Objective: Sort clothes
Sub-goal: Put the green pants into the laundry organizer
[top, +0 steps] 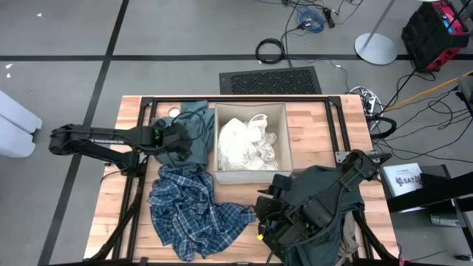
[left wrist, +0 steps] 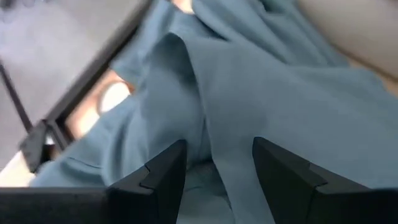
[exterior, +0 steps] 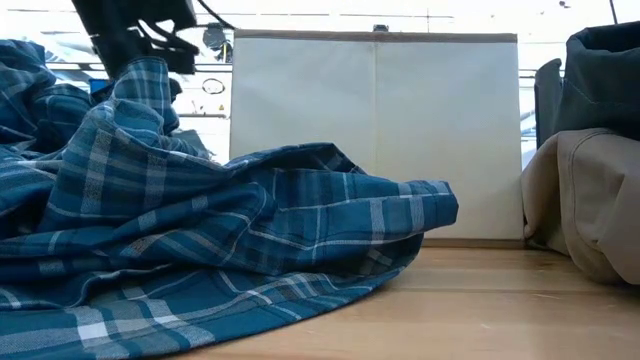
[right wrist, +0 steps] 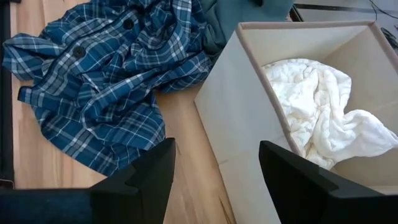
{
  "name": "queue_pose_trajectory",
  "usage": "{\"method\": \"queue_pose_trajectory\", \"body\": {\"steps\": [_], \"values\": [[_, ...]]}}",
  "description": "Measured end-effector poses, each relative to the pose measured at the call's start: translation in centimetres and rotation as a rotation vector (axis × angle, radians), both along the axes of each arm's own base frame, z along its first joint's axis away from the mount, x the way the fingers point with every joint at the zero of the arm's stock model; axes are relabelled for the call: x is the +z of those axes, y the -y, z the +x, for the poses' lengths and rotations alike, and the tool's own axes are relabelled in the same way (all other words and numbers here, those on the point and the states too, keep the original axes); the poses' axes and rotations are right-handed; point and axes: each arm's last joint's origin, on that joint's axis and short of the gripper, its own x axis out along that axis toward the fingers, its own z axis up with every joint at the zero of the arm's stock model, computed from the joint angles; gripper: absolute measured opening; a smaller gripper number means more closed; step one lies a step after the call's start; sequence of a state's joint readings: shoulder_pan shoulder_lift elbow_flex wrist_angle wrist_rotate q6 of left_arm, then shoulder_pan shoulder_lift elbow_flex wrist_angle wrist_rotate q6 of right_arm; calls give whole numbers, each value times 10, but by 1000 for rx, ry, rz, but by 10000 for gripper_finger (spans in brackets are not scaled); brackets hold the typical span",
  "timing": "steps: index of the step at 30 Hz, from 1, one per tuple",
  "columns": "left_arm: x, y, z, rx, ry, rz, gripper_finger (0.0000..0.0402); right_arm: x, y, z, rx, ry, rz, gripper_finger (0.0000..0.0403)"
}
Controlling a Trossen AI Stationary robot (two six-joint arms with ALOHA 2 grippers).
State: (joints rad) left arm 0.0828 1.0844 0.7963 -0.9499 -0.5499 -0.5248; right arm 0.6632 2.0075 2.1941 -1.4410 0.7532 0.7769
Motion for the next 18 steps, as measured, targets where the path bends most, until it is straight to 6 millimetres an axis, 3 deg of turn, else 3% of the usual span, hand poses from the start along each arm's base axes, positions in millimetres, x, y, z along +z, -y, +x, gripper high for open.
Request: {"method": "queue_pose_trajectory", "body": {"steps": [9, 12, 15, 18], "values": [[-15, -4, 20, -118, -15, -187, 178, 0, -1, -1, 6, -5, -3, 219], [-16, -3, 25, -178, -6, -229, 122, 0, -2, -2, 10, -5, -3, 219], [-17, -1, 26, -225, 4, -269, 36, 0, -4, -3, 14, -4, -2, 219], [-14, 0, 27, -255, 37, -303, 12, 0, -4, -3, 16, -5, -1, 219]]}}
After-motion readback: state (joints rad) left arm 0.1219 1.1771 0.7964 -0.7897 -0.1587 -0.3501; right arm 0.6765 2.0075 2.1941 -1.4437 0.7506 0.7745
